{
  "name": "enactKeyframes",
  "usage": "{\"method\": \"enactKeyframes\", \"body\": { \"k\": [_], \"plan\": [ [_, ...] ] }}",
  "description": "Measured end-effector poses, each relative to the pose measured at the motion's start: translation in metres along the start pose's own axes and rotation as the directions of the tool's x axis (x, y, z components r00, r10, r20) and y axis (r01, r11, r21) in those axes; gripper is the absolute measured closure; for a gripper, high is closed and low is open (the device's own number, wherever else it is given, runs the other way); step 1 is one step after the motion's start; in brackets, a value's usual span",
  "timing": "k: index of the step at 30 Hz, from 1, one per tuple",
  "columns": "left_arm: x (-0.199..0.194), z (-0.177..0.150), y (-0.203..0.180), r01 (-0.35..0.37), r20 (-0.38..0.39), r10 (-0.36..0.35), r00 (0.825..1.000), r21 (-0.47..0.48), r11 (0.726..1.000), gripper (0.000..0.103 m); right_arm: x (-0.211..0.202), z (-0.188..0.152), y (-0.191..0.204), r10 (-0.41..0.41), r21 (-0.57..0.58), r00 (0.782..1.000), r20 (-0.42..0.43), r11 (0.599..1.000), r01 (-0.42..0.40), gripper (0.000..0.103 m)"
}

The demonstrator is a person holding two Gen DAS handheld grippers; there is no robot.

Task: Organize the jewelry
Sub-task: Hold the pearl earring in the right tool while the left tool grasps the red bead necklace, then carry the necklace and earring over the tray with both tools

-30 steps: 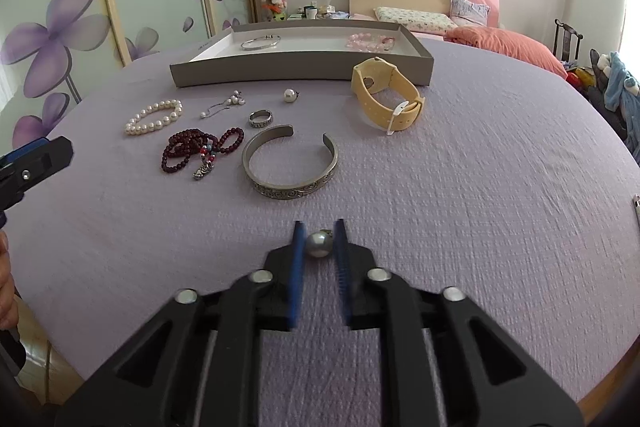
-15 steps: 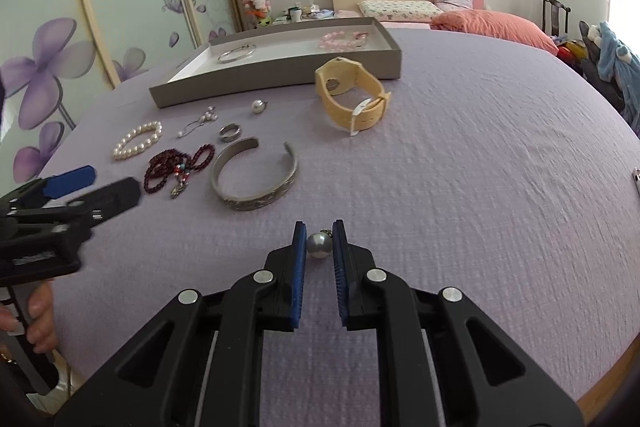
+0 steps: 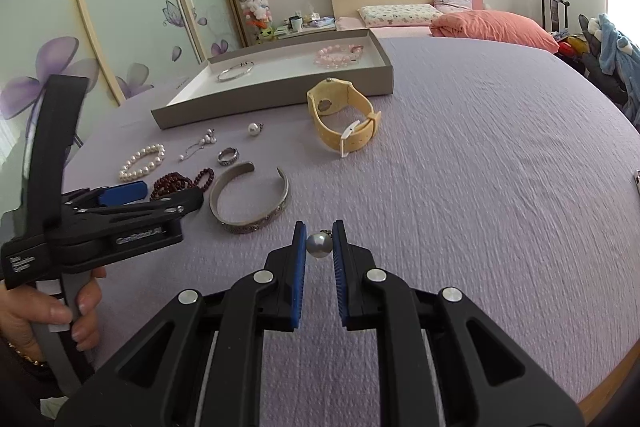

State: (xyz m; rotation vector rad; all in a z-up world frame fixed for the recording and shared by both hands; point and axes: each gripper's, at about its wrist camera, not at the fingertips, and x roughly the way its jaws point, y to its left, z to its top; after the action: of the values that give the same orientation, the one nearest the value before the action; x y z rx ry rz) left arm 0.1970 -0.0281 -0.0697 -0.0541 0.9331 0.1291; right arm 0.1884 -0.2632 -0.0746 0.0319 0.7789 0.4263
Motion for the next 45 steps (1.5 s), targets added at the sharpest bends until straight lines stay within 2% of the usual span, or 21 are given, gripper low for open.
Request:
{"method": "enactKeyframes", "body": {
  "k": [3, 5, 9, 11, 15, 22, 28, 36, 45],
  "plan": [
    [0.001, 0.003, -0.004, 0.004, 0.005, -0.004, 1.0, 0.015, 1.0, 0.029, -0.001, 0.002, -0.001, 0.01, 0.009, 1.0, 0.002, 1.0, -0.01, 0.089],
    [0.0, 0.002, -0.006, 0.008, 0.011, -0.009, 1.0, 0.022, 1.0, 0.039, -0.001, 0.002, -0.002, 0.015, 0.014, 1.0, 0.001, 1.0, -0.015, 0.089],
    [-0.002, 0.003, -0.006, 0.029, 0.026, -0.03, 0.999, 0.04, 0.999, 0.083, -0.002, 0.003, -0.001, 0.02, 0.016, 1.0, 0.003, 1.0, -0.02, 0.089],
    [-0.004, 0.001, -0.002, 0.05, 0.026, -0.051, 0.998, 0.041, 0.998, 0.089, -0.004, 0.003, -0.002, 0.021, 0.017, 1.0, 0.008, 1.0, -0.021, 0.089],
    [-0.012, -0.011, 0.008, 0.081, 0.029, -0.083, 0.996, 0.068, 0.994, 0.091, -0.007, 0.007, -0.003, 0.024, 0.022, 1.0, 0.015, 0.999, -0.024, 0.089],
    [-0.034, -0.026, 0.03, 0.126, 0.042, -0.129, 0.991, 0.062, 0.99, 0.095, -0.011, 0.015, 0.005, 0.04, 0.004, 0.999, 0.036, 0.999, -0.041, 0.089],
    [-0.074, -0.017, 0.048, 0.142, 0.14, -0.145, 0.979, 0.038, 0.989, 0.095, -0.021, 0.035, 0.016, 0.063, -0.021, 0.994, 0.091, 0.998, -0.061, 0.089],
    [-0.116, 0.007, 0.07, 0.151, 0.262, -0.145, 0.954, -0.003, 0.989, 0.095, -0.029, 0.063, 0.034, 0.075, -0.064, 0.986, 0.148, 0.996, -0.066, 0.089],
    [-0.132, 0.014, 0.082, 0.146, 0.303, -0.131, 0.944, -0.025, 0.989, 0.095, -0.024, 0.07, 0.057, 0.085, -0.121, 0.985, 0.148, 0.99, -0.067, 0.089]
  ]
}}
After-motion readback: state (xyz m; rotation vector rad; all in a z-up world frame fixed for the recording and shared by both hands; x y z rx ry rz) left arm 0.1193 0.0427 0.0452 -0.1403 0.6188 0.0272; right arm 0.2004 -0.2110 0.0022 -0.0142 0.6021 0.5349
